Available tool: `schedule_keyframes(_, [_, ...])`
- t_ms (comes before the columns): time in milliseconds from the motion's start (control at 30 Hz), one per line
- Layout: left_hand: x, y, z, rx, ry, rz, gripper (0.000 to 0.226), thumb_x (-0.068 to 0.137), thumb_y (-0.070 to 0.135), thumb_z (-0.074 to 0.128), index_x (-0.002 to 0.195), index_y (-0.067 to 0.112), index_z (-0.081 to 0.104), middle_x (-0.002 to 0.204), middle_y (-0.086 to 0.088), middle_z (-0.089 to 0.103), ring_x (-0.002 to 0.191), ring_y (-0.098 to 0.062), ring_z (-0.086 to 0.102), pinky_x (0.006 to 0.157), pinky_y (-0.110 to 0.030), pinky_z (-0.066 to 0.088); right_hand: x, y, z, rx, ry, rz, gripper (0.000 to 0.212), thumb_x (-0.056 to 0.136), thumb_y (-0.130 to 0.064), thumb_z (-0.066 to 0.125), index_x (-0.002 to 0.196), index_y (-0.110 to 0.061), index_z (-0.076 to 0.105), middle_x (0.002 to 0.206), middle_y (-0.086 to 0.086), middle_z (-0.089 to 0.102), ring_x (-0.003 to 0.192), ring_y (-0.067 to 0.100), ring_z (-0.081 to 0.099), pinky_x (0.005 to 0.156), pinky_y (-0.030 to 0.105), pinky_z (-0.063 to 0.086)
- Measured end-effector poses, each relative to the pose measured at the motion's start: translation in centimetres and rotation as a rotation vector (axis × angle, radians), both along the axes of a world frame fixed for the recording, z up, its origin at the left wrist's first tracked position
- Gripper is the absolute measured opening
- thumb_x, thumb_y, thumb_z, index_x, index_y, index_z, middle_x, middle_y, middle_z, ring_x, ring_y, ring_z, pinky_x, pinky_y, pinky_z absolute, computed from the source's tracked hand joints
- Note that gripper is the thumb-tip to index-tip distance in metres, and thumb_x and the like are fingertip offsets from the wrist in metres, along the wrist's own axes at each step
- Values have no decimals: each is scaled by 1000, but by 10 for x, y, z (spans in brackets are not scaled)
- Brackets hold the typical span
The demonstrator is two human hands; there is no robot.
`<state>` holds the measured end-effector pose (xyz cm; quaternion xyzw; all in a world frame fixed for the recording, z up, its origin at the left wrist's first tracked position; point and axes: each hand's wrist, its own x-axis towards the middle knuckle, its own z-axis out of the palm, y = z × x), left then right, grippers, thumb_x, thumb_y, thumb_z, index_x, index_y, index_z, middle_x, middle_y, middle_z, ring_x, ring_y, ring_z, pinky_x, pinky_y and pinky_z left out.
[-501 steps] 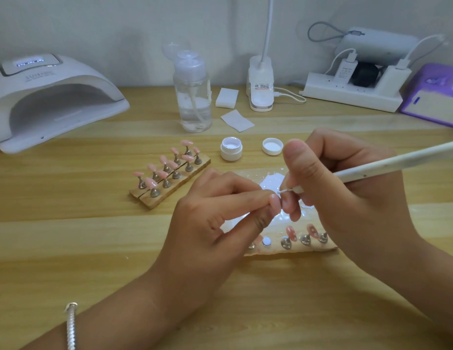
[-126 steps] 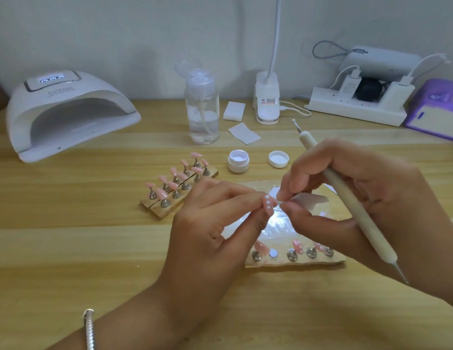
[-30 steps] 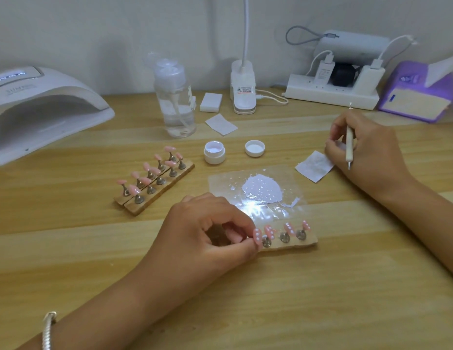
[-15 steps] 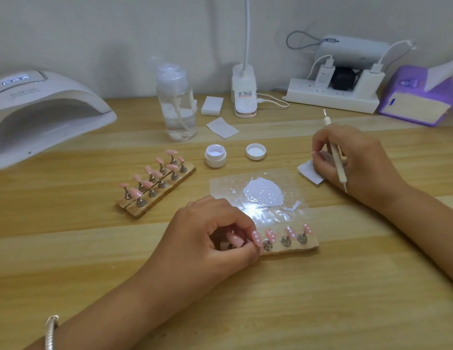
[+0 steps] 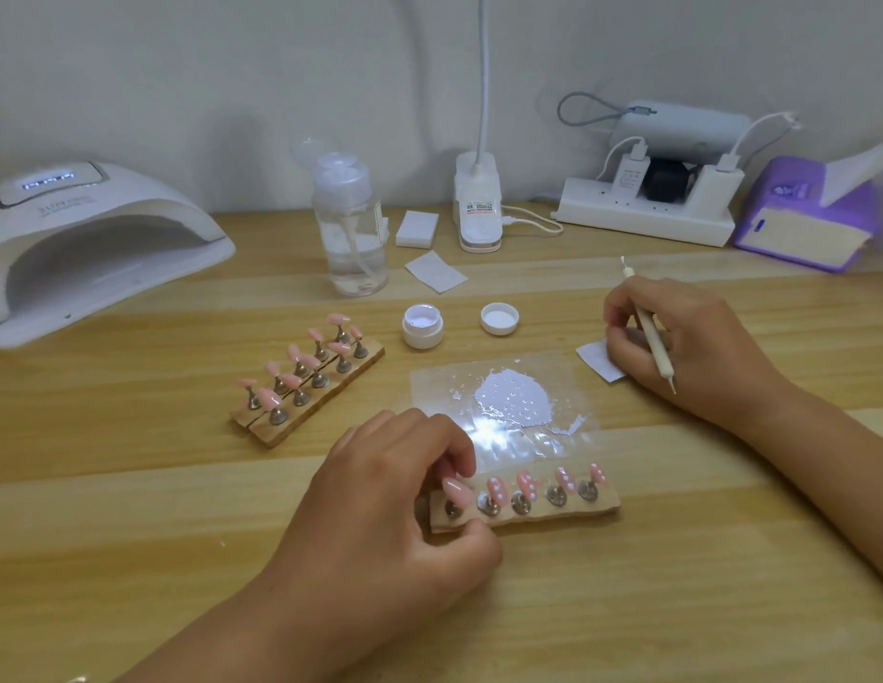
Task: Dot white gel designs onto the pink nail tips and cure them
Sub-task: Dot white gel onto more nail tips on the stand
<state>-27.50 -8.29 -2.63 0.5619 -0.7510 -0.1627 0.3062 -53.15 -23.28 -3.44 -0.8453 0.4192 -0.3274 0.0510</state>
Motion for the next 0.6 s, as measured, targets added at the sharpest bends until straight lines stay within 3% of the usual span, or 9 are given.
schedule_keyframes(167, [2, 1, 0, -8, 34, 23, 6, 69, 38, 51, 71, 32, 52, 69, 12, 52, 74, -9, 51, 69, -21, 33, 4, 2, 1, -12, -20, -29, 8, 83, -5, 68, 81, -10, 62, 70, 1, 61, 67, 28, 56, 66, 47, 49])
schedule_keyframes(300, [2, 1, 0, -1, 123, 21, 7, 72, 32, 57, 66, 30, 60, 70, 11, 56, 70, -10, 55, 66, -17, 37, 5, 2, -1, -72, -43, -52, 17, 93, -19, 60, 80, -10, 65, 67, -1, 61, 64, 27, 55, 71, 44, 45])
schedule_keyframes(400, [5, -1, 0, 1, 211, 3, 15, 71, 17, 67, 64, 30, 65, 70, 9, 61, 60, -9, 56, 57, -8, 37, 3, 2, -1, -98, -38, -76, 33, 99, -31, 43, 93, -11, 67, 74, 0, 64, 72, 26, 56, 78, 43, 41])
schedule_keyframes(500, [8, -4, -1, 32, 306, 0, 14, 69, 14, 70, 65, 28, 72, 70, 9, 67, 56, -5, 57, 56, -8, 39, 2, 3, 0, -99, -184, -117, 34, 102, -31, 39, 110, -9, 62, 80, -2, 61, 77, 16, 54, 78, 40, 41])
schedule_keyframes(600, [10, -4, -1, 31, 308, -6, 14, 68, 14, 72, 68, 29, 74, 70, 10, 69, 56, -6, 60, 55, -9, 41, 1, 3, 0, -99, -319, -198, 35, 100, -40, 37, 112, -9, 50, 72, -8, 55, 66, 14, 49, 69, 33, 37])
